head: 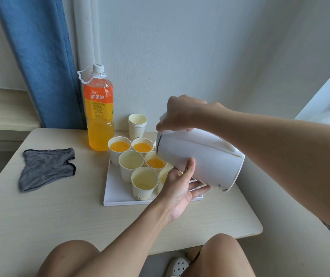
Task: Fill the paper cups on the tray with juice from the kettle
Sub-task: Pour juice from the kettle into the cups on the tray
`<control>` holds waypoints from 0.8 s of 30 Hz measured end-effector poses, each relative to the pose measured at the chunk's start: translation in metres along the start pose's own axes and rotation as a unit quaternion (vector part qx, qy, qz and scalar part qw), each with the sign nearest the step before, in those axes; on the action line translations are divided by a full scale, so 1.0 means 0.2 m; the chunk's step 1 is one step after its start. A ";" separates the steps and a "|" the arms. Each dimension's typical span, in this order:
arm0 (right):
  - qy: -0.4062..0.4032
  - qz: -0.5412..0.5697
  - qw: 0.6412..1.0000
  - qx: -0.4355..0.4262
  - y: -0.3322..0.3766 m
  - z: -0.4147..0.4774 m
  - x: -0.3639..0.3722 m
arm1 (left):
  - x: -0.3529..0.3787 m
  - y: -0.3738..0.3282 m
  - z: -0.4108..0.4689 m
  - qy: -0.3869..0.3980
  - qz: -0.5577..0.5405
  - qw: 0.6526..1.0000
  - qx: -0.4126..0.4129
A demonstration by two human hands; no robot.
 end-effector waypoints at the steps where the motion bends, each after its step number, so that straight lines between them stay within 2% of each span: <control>1: 0.000 -0.002 1.000 -0.002 0.00 0.00 0.00 | 0.00 0.00 0.00 0.000 -0.002 1.000 0.000; 24: 0.002 -0.023 0.999 -0.027 0.05 0.01 -0.01 | 0.01 -0.02 0.00 -0.007 -0.008 1.000 0.010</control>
Point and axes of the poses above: each hand's wrist, its own z-axis towards the middle knuckle, its own x-axis out of the palm, y = z × x, the point moved 4 cm from there along z, towards the middle knuckle, and after that the axes turned 3 degrees about -x, right-handed, at the moved point
